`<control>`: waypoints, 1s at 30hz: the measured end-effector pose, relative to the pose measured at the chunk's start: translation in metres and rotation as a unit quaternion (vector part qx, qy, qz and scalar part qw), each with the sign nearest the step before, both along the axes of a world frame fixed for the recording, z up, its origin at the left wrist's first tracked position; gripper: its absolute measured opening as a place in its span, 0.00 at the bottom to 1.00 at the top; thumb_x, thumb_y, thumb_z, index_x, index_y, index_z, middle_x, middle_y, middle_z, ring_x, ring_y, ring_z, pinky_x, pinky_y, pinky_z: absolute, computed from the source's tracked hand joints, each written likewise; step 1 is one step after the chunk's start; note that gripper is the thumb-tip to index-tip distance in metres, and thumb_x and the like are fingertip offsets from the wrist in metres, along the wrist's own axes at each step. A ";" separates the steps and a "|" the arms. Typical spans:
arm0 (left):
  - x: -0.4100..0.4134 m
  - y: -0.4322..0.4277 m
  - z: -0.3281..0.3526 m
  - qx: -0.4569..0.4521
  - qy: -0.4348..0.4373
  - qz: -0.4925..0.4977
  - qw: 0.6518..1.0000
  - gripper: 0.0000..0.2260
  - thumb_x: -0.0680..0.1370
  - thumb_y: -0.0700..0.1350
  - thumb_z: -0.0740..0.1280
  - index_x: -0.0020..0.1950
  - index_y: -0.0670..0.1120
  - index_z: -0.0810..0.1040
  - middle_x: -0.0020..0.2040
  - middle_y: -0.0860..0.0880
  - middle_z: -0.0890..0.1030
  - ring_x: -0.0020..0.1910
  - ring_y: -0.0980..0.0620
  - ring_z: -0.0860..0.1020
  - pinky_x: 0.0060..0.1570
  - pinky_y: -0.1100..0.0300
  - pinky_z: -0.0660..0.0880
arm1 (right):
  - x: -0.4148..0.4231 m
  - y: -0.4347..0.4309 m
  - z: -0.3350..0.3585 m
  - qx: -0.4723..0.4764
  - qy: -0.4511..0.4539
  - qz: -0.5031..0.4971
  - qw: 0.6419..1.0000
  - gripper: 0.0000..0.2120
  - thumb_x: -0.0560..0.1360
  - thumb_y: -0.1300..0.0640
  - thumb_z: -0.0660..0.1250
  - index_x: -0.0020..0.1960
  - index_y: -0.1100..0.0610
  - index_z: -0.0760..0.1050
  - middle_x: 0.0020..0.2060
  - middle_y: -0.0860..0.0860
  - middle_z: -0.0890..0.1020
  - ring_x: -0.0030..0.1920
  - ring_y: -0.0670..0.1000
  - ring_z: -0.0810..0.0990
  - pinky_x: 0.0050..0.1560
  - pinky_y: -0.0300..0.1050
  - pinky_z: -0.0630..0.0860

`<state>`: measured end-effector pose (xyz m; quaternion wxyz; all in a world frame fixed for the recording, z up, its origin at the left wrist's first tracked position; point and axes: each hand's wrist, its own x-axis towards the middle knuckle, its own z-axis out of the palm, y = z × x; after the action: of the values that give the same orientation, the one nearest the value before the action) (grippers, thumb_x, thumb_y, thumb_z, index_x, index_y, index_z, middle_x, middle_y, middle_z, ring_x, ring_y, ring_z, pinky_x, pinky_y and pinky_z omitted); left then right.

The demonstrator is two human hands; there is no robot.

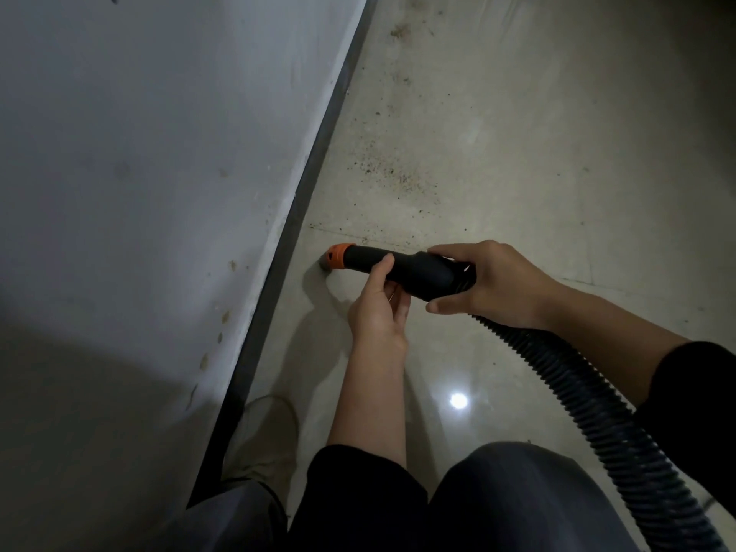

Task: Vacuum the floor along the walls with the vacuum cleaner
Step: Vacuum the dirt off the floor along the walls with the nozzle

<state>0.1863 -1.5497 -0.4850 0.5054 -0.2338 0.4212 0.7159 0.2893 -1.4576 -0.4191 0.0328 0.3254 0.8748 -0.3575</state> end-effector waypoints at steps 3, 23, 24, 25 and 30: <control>0.003 0.005 0.001 0.000 -0.001 -0.014 1.000 0.15 0.76 0.43 0.71 0.62 0.41 0.78 0.51 0.45 0.84 0.50 0.54 0.82 0.42 0.65 0.78 | 0.005 0.002 0.003 0.014 -0.008 -0.013 1.000 0.22 0.67 0.51 0.78 0.59 0.49 0.78 0.45 0.47 0.84 0.43 0.46 0.80 0.48 0.46 0.77; 0.044 0.028 0.008 0.025 -0.015 -0.128 0.991 0.15 0.77 0.43 0.71 0.61 0.40 0.77 0.50 0.45 0.84 0.49 0.53 0.82 0.44 0.64 0.79 | 0.060 0.009 0.021 0.044 -0.063 -0.083 0.994 0.24 0.68 0.49 0.77 0.62 0.50 0.76 0.47 0.49 0.83 0.44 0.47 0.80 0.50 0.47 0.78; 0.047 0.029 0.009 0.025 -0.017 -0.136 0.990 0.15 0.77 0.43 0.71 0.61 0.40 0.77 0.50 0.45 0.84 0.49 0.53 0.82 0.44 0.64 0.79 | 0.063 0.010 0.022 0.044 -0.067 -0.088 0.993 0.25 0.68 0.49 0.77 0.62 0.50 0.76 0.46 0.49 0.83 0.44 0.47 0.80 0.50 0.48 0.78; 0.051 0.031 0.010 0.025 -0.018 -0.144 0.989 0.15 0.77 0.43 0.71 0.61 0.40 0.77 0.50 0.45 0.84 0.49 0.54 0.82 0.43 0.64 0.79 | 0.067 0.010 0.023 0.045 -0.071 -0.092 0.992 0.25 0.68 0.48 0.77 0.62 0.49 0.76 0.46 0.48 0.83 0.44 0.46 0.80 0.50 0.48 0.79; 0.066 0.037 0.013 0.023 -0.026 -0.171 0.985 0.14 0.77 0.43 0.71 0.60 0.40 0.77 0.48 0.45 0.83 0.47 0.54 0.81 0.43 0.64 0.78 | 0.085 0.009 0.026 0.052 -0.080 -0.117 0.989 0.26 0.67 0.48 0.77 0.63 0.50 0.76 0.46 0.48 0.83 0.43 0.47 0.81 0.49 0.46 0.78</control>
<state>0.2526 -1.5126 -0.4724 0.6363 -0.1649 0.4253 0.6221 0.3746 -1.4482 -0.3928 0.0435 0.4539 0.8429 -0.2857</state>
